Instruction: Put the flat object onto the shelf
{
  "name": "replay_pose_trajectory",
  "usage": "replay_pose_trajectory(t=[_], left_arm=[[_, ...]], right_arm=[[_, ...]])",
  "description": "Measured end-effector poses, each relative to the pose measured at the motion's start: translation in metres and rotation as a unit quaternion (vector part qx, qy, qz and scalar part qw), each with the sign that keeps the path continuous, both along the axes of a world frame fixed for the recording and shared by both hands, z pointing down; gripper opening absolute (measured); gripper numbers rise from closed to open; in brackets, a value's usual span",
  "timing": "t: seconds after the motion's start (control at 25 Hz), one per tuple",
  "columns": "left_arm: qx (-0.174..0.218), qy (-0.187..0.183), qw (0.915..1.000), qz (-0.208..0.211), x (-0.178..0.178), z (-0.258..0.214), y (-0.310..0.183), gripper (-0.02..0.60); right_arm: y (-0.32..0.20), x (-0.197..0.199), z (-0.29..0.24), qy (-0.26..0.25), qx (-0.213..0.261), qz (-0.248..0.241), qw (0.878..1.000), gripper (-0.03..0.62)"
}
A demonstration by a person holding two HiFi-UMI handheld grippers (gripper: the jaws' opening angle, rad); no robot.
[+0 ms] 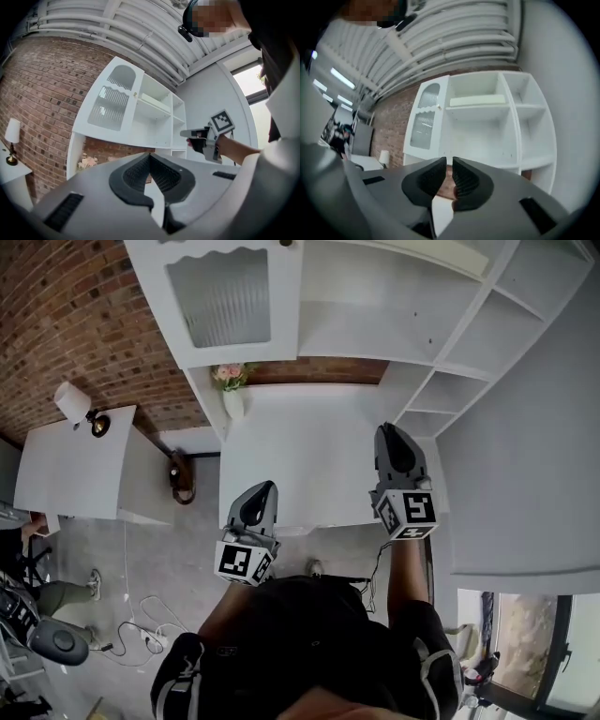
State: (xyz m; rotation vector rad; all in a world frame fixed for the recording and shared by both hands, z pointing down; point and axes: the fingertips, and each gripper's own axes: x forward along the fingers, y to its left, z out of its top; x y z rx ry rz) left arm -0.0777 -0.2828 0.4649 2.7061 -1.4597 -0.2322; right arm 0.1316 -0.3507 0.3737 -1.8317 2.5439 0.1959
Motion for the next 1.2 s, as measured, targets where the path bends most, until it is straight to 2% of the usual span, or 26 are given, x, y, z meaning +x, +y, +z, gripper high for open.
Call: replay_pose_trajectory(t=[0.04, 0.12, 0.28, 0.48, 0.72, 1.2], left_arm=[[-0.002, 0.000, 1.0000, 0.001, 0.000, 0.002, -0.001, 0.009], [-0.005, -0.001, 1.0000, 0.003, 0.001, 0.004, 0.000, 0.009], [-0.006, 0.001, 1.0000, 0.007, 0.002, 0.004, 0.003, 0.009], [-0.014, 0.003, 0.9998, 0.016, 0.011, 0.014, 0.008, 0.009], [-0.013, 0.003, 0.9997, 0.020, 0.013, 0.014, 0.009, 0.009], [-0.011, 0.006, 0.9998, 0.015, 0.007, 0.012, 0.010, 0.009]], right_arm=[[0.009, -0.004, 0.021, -0.038, -0.027, -0.007, 0.999, 0.060], [0.029, -0.016, 0.055, -0.081, -0.067, -0.015, 0.994, 0.055], [0.063, -0.041, 0.090, -0.092, -0.097, -0.017, 0.991, 0.055], [0.084, -0.047, 0.119, -0.100, -0.122, -0.003, 0.987, 0.055], [0.086, -0.049, 0.121, -0.077, -0.119, -0.012, 0.990, 0.055], [0.087, -0.055, 0.121, -0.069, -0.112, -0.003, 0.991, 0.044]])
